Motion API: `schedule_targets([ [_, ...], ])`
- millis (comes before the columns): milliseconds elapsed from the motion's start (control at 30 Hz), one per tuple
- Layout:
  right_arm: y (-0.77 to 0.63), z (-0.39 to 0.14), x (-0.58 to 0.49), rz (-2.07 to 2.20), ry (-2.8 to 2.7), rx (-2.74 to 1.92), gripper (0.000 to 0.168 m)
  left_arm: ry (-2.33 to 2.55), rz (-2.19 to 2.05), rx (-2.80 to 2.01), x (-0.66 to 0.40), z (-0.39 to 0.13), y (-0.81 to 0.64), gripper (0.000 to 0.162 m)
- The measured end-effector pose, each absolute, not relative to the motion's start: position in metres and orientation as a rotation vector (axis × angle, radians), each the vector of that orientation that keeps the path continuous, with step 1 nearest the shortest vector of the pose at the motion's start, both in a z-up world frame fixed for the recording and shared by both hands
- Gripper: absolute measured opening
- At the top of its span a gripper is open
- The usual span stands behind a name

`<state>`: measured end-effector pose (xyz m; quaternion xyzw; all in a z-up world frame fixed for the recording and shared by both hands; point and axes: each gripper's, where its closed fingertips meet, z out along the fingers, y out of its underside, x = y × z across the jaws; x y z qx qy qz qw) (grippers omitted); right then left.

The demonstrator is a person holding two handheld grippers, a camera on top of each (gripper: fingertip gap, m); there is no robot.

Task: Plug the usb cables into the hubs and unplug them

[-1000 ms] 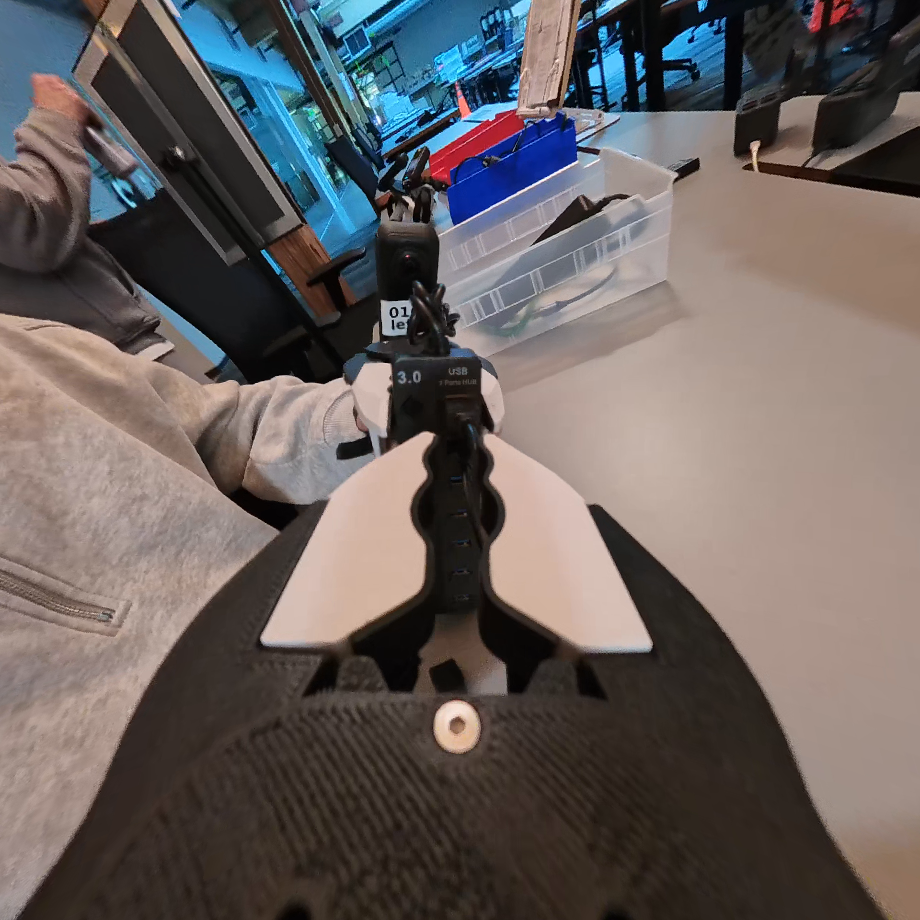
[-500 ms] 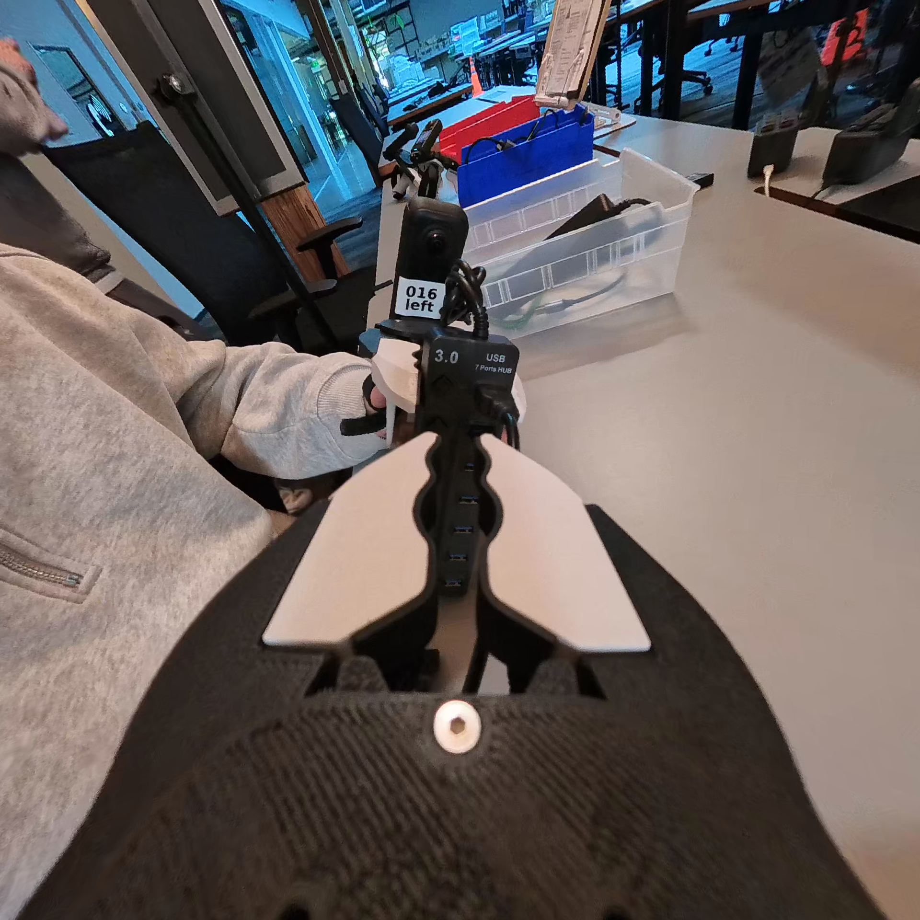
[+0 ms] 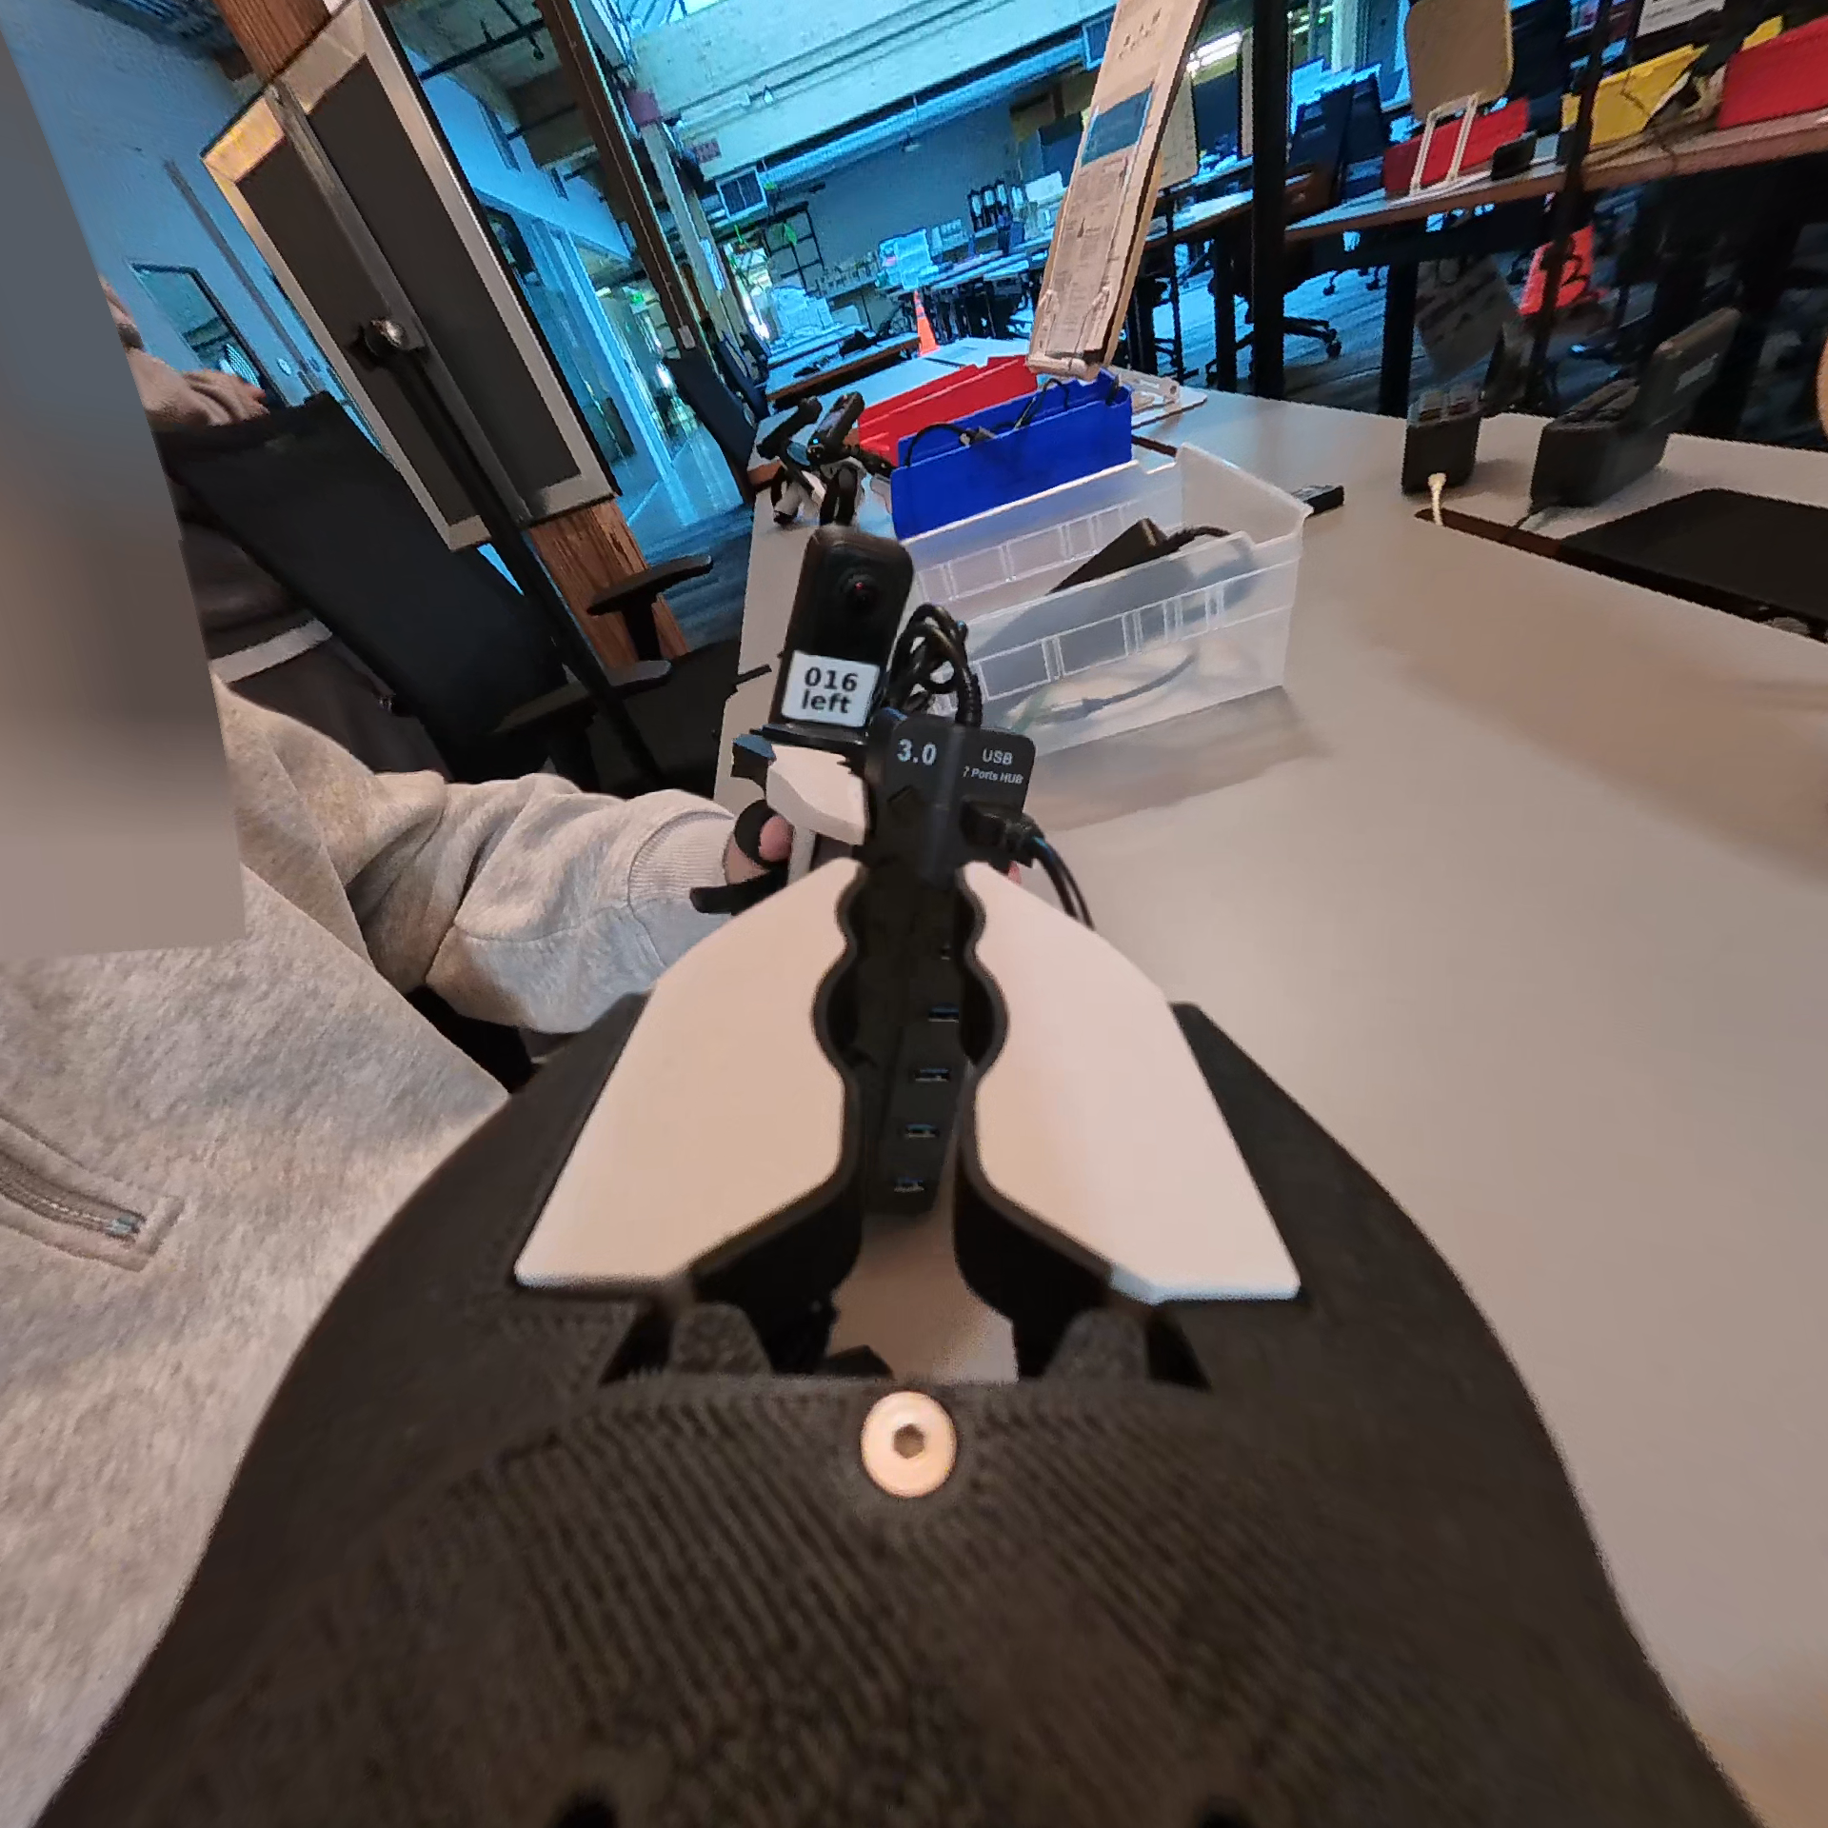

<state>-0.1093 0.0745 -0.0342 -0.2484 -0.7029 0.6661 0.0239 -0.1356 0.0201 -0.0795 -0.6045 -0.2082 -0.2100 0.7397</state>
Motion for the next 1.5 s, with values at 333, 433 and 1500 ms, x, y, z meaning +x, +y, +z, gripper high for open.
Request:
schedule_targets([
  [333,0.035,-0.007,-0.133,2.08,-2.202,-0.661,0.018,-0.562,-0.328,-1.26,-0.142,-0.078,-0.012,0.059],
  [433,0.006,0.004,-0.151,2.056,-2.247,-0.61,0.018,-0.57,-0.279,-1.242,-0.138,-0.074,-0.024,0.059],
  [1500,-0.311,-0.194,-0.434,0.016,-2.772,0.05,0.01,-0.768,-0.217,-1.006,-0.175,-0.072,-0.104,0.058],
])
